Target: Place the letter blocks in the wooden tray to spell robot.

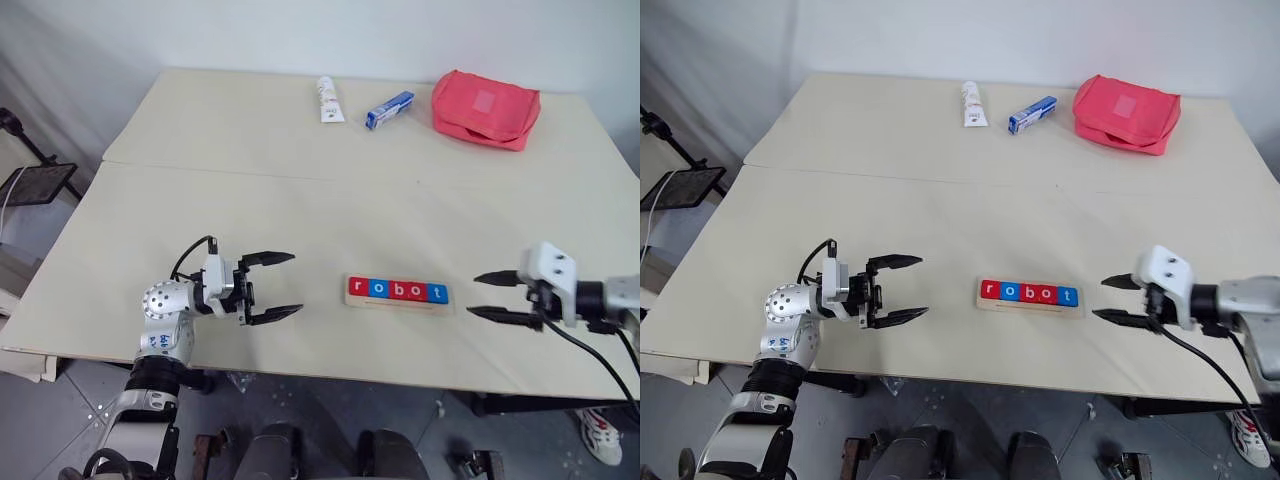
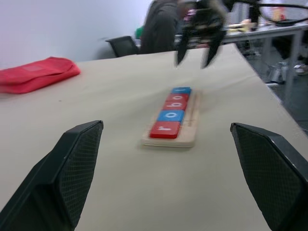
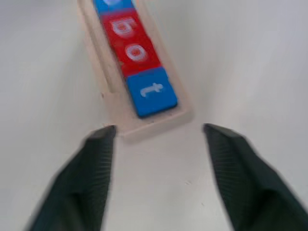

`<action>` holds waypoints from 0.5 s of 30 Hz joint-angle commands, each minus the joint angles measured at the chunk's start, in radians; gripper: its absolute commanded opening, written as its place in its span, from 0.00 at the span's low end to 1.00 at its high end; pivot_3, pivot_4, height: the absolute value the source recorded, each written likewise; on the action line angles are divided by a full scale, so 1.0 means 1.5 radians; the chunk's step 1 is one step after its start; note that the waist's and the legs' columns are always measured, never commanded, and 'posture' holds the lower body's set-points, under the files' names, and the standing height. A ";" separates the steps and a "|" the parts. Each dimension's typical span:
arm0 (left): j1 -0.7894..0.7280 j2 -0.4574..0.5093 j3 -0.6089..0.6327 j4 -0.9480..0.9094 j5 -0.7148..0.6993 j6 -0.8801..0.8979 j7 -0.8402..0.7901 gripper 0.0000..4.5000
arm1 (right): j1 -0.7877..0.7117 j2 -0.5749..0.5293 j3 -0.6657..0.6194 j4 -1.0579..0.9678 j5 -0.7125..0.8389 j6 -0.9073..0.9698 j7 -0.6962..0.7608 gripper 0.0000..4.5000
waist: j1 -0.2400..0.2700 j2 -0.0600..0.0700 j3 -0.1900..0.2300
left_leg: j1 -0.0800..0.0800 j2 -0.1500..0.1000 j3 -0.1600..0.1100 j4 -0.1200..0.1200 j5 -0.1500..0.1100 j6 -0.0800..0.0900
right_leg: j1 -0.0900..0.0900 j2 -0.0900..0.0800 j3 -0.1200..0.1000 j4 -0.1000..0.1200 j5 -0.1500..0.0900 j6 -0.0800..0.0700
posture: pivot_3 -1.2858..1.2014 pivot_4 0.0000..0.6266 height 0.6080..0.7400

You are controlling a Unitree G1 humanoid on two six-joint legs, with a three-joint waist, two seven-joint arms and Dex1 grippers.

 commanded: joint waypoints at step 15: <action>0.018 0.083 0.078 -0.005 -0.076 0.127 -0.068 1.00 | 0.059 0.009 -0.115 0.204 0.134 -0.153 0.168 0.99 | -0.001 0.000 0.000 | 0.002 0.000 0.000 0.000 0.000 0.000 | 0.002 0.000 0.000 -0.001 0.000 0.000 | 0.52 0.24 1.00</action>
